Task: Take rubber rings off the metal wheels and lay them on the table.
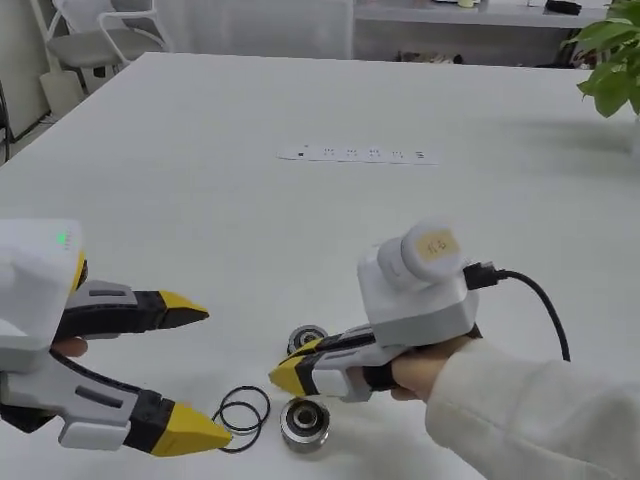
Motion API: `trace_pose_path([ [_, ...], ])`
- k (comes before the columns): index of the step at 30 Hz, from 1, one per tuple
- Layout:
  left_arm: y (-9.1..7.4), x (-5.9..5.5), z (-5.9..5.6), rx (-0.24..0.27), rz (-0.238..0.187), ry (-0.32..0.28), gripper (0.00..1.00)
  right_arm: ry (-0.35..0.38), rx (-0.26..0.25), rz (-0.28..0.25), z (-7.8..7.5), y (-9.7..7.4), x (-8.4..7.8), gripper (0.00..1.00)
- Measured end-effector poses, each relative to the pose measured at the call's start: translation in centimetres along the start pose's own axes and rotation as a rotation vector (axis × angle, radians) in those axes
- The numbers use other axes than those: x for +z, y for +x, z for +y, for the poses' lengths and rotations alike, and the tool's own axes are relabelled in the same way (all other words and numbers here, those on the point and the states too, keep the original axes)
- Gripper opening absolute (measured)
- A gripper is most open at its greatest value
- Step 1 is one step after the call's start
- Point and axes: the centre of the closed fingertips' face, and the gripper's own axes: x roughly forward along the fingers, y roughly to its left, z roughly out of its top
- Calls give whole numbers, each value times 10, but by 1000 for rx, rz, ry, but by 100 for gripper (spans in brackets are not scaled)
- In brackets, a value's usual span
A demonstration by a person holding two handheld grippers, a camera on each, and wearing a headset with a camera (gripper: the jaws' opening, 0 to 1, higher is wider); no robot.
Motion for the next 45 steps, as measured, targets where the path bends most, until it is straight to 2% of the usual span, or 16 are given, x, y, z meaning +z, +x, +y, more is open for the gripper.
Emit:
trace_pose_path([
  [7, 10, 19, 9, -6, -24, 41, 66, -40, -57, -63, -17, -15, 10, 7],
  [10, 17, 25, 15, 0, -22, 68, 60, -37, -60, -102, -23, -20, 11, 11],
  [13, 29, 26, 24, 10, -1, 113, 50, -30, -92, -101, -33, -25, 5, 16],
  [17, 43, 31, 27, -13, -14, 94, 44, -69, -133, -65, -42, -27, -4, 18],
  [20, 56, 28, 31, -11, -4, 97, 37, -92, -145, -42, -45, -26, -9, 20],
  [24, 69, 24, 30, -16, 8, 99, 34, -113, -142, -23, -45, -25, -13, 21],
  [30, 87, 20, 32, -14, 27, 99, 19, -142, -145, -7, -46, -22, -17, 20],
  [32, 92, 14, 33, 3, 60, 108, 12, -145, -145, -6, -46, -21, -17, 19],
  [34, 95, 9, 31, -2, 74, 112, 7, -143, -144, -6, -46, -21, -17, 18],
  [37, 94, 9, 34, 6, 70, 110, 8, -142, -142, -8, -47, -20, -17, 18],
  [38, 94, 6, 36, 10, 85, 108, 9, -144, -144, -7, -47, -19, -17, 18],
  [42, 92, 4, 35, 21, 69, 110, 7, -148, -142, -3, -47, -17, -17, 17],
  [43, 92, 3, 35, 23, 70, 91, 7, -153, -141, 1, -47, -17, -17, 16],
  [44, 92, 3, 36, 23, 66, 84, 7, -168, -140, 16, -47, -18, -19, 13],
  [45, 92, 3, 37, 20, 62, 77, 7, -214, -171, 48, -54, -22, -22, 4],
])
